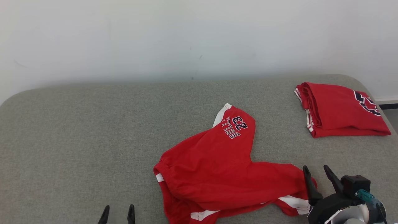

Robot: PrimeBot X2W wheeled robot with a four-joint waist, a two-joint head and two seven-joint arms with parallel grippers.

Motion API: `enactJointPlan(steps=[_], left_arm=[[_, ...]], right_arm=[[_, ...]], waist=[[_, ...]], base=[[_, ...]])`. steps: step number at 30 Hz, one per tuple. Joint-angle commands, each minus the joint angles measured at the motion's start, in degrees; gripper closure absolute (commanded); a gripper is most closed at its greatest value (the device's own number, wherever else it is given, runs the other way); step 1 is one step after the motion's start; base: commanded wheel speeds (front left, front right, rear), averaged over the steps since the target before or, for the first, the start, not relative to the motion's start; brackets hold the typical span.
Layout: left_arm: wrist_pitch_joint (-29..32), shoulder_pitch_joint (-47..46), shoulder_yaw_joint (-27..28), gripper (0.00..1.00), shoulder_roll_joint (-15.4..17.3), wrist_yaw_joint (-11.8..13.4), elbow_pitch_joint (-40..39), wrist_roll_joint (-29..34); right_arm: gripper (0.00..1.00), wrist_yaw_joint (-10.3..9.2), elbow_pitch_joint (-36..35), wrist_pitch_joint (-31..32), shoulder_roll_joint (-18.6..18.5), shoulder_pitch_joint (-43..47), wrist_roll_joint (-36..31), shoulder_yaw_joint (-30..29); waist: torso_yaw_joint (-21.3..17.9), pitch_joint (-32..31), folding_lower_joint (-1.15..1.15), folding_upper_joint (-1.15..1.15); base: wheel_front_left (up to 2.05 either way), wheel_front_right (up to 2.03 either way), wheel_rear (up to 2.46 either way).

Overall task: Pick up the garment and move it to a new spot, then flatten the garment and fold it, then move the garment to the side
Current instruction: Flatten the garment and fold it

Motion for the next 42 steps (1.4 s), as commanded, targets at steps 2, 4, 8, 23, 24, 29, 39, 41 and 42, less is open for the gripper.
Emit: enactJointPlan(steps=[2, 4, 8, 23, 24, 29, 39, 41, 42], left_arm=[[-0.17, -0.17, -1.84, 0.00, -0.08, -0.54, 0.70, -0.61], [-0.17, -0.62, -4.67, 0.00, -0.08, -1.27, 2.02, -1.13], [-0.17, -1.90, -9.45, 0.00, -0.06, -1.71, 4.71, -2.34], [-0.17, -12.71, -22.10, 0.00, 1.11, -1.85, 20.83, -9.75], [-0.18, -13.42, -22.55, 0.00, 1.26, -1.85, 21.66, -10.28], [-0.17, -16.41, -25.42, 0.00, 1.67, -1.86, 25.41, -13.12], [-0.17, -19.68, -28.92, 0.00, 1.16, -1.86, 31.52, -17.30], [-0.17, -20.19, -30.50, 0.62, 1.24, -1.86, 30.93, -18.27], [-0.17, -20.18, -30.96, 1.00, 1.43, -1.87, 30.69, -18.76]], right_arm=[[0.00, -0.17, -4.79, -0.24, 0.46, 2.80, -1.24, -1.87], [0.00, -0.17, -9.37, -0.25, 1.70, 5.97, -2.52, -3.24], [0.00, -0.17, -12.78, -0.26, 3.07, 11.45, -4.00, -2.77], [0.00, -0.17, -8.65, -0.19, 4.07, 11.61, -5.17, 1.04], [0.00, -0.17, -7.86, -0.19, 4.14, 10.82, -4.89, 1.45], [0.00, -0.17, -4.21, -0.18, 3.89, 7.50, -3.97, 3.36], [0.00, -0.17, -0.52, -0.18, 4.27, 3.85, -2.28, 5.12], [0.04, -0.17, 0.06, -0.18, 4.45, 3.38, -1.85, 5.48], [0.48, -0.17, 0.41, -0.18, 4.43, 3.06, -1.65, 5.67]], waist=[[-0.23, -0.44, 0.00, 0.00], [-0.58, -0.68, 0.00, 0.00], [-1.10, -0.69, 0.00, 0.00], [-6.85, 2.12, 0.00, 0.00], [-7.02, 2.28, 0.00, 0.00], [-7.20, 2.86, 0.00, 0.00], [-6.99, 3.45, 0.00, 0.00], [-7.03, 3.51, 0.00, 0.00], [-7.02, 3.51, 0.00, 0.00]], base=[[0.00, 0.00, 0.00], [0.00, 0.00, 0.00], [0.00, 0.00, 0.00], [0.00, 0.00, 0.00], [0.00, 0.00, 0.00], [0.00, 0.00, 0.00], [0.00, 0.00, 0.00], [0.00, 0.00, 0.00], [0.00, 0.00, 0.00]])
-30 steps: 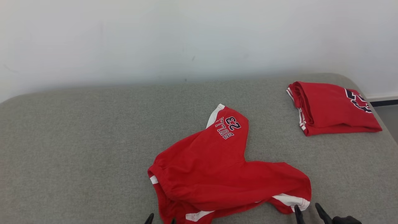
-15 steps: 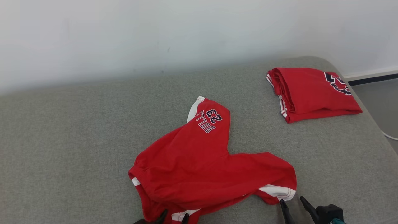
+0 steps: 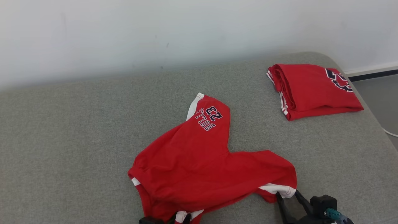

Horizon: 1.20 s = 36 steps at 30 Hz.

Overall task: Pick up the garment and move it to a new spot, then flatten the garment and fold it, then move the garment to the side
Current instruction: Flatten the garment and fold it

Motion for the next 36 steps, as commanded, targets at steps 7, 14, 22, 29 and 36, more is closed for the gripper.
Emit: enactJointPlan(steps=[7, 14, 22, 29, 36], left_arm=[[-0.17, 1.79, 2.84, 1.00, 2.11, -0.01, -5.00, -0.38], [-0.18, 8.68, 5.47, 1.00, 3.73, -0.01, -13.77, 2.23], [-0.17, 12.84, 12.06, 1.00, 6.68, 0.57, -23.12, 3.93], [0.66, 4.27, 13.65, 1.00, 12.47, 0.09, -26.49, 6.07], [10.05, -18.01, 6.18, 1.00, 21.97, 0.02, -30.50, -0.96]], right_arm=[[1.00, -0.18, -1.64, 0.02, -0.79, 0.70, 1.47, 0.83], [1.00, -0.17, -9.68, 0.02, -3.19, 6.62, 2.93, 5.42], [1.00, -0.17, -18.36, 0.02, -8.13, 10.14, 5.24, 8.66], [1.00, -0.17, -26.06, 2.05, -13.16, 4.72, 9.68, 15.00], [1.00, -0.17, -31.33, 6.06, -15.24, -12.74, 17.89, 18.07]], waist=[[0.58, -1.06, -0.01, 0.00], [1.43, -1.87, -0.01, 0.00], [1.41, -1.98, -0.01, 0.00], [0.99, -1.72, -0.01, 0.00], [0.59, 3.55, -0.01, 0.00]], base=[[0.00, 0.00, 0.00], [0.00, 0.00, 0.00], [0.00, 0.00, 0.00], [0.00, 0.00, 0.00], [0.00, 0.00, 0.00]])
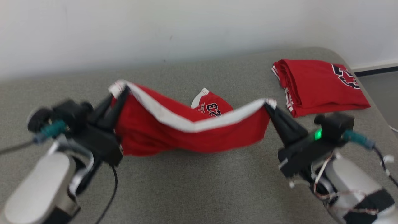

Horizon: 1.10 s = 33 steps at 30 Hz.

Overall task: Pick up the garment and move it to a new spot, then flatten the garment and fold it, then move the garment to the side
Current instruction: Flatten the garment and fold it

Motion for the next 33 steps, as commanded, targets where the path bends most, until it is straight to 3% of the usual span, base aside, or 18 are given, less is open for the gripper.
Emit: enactJointPlan(steps=[1, 5, 9, 15, 20, 33], left_arm=[[0.81, -3.01, -0.36, 1.00, 0.46, 0.02, -0.26, -2.39], [5.53, -21.00, -4.81, 1.00, 4.29, 0.01, 1.38, -9.69], [8.84, -37.76, -8.37, 1.00, 5.00, 0.00, 5.58, -16.11], [9.16, -59.00, -14.13, 1.00, 6.88, 0.00, 11.43, -21.74], [8.11, -73.30, -22.10, 1.00, 7.63, 0.01, 14.39, -25.96], [0.72, -88.16, -35.44, 1.00, 7.89, 0.06, 20.60, -33.16]], right_arm=[[1.00, -0.17, 0.24, 0.42, 0.59, -2.80, 1.20, 0.14], [1.00, -0.17, 3.98, 2.64, 1.77, -18.71, 6.94, 0.47], [1.00, -0.17, 10.61, 4.50, 3.14, -34.69, 11.08, 0.89], [1.00, -0.17, 22.16, 4.90, 6.59, -56.62, 17.14, -1.53], [1.00, -0.17, 31.35, 3.62, 7.81, -72.10, 16.05, -0.38], [1.00, -0.17, 38.62, 1.05, 8.25, -83.65, 16.89, 4.25]], waist=[[-0.32, 3.67, 0.00, 0.00], [-0.37, 10.20, 0.00, 0.00], [-0.46, 17.33, 0.00, 0.00], [-1.69, 25.79, 0.00, 0.00], [-1.84, 30.98, 0.00, 0.00], [-1.56, 35.29, 0.00, 0.00]], base=[[0.00, 0.00, 0.00], [0.00, 0.00, 0.00], [0.00, 0.00, 0.00], [0.00, 0.00, 0.00], [0.00, 0.00, 0.00], [0.00, 0.00, 0.00]])
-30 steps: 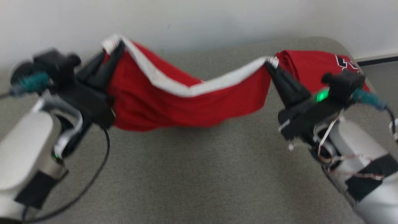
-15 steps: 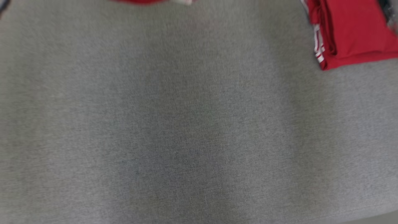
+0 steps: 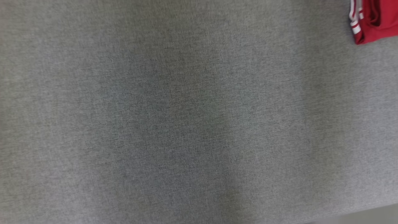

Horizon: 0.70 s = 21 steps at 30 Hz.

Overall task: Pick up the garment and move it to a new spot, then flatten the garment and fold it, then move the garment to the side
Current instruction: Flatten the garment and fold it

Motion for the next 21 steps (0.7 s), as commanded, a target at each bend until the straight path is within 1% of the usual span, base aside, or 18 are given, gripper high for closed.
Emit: enactJointPlan(steps=[1, 7, 10, 12, 16, 18, 21], left_arm=[[-1.17, -0.95, -0.67, 1.00, 0.43, 0.14, 0.31, -1.08], [-5.88, 0.06, -5.28, 1.00, 2.04, 0.14, -0.12, -5.35], [-8.84, 3.67, -6.49, 1.00, 3.06, 0.14, -2.40, -8.54], [-10.16, 6.65, -7.22, 1.00, 4.46, 0.14, -4.78, -10.00], [-11.74, 15.89, -7.62, 1.00, 5.84, 0.14, -10.44, -12.45], [-11.87, 21.33, -6.04, 1.00, 6.22, 0.13, -13.07, -13.09], [-11.86, 31.70, -2.02, 1.00, 6.94, 0.13, -17.04, -10.92]], right_arm=[[1.00, -0.17, 0.14, -0.33, -0.12, -0.48, 0.45, 0.85], [1.00, -0.17, -0.49, -1.17, -2.12, 1.59, 2.60, 4.18], [1.00, -0.17, -2.08, -1.58, -3.57, 4.07, 4.39, 5.84], [1.00, -0.17, -3.57, -1.87, -4.83, 6.94, 5.73, 7.49], [1.00, -0.17, -7.51, -2.67, -7.89, 15.12, 8.81, 10.68], [1.00, -0.17, -9.89, -3.24, -9.37, 19.85, 10.66, 12.27], [1.00, -0.17, -14.22, -4.32, -11.26, 27.52, 13.29, 14.30]], waist=[[0.22, 1.15, -0.02, -0.02], [1.09, 0.86, -0.02, -0.02], [1.92, -0.79, -0.02, -0.02], [2.45, -2.47, -0.02, -0.02], [3.77, -6.71, -0.02, -0.02], [4.19, -8.74, -0.02, -0.02], [4.53, -11.80, -0.02, -0.02]], base=[[0.00, 0.00, 0.00], [0.00, 0.00, 0.00], [0.00, 0.00, 0.00], [0.00, 0.00, 0.00], [0.00, 0.00, 0.00], [0.00, 0.00, 0.00], [0.00, 0.00, 0.00]])
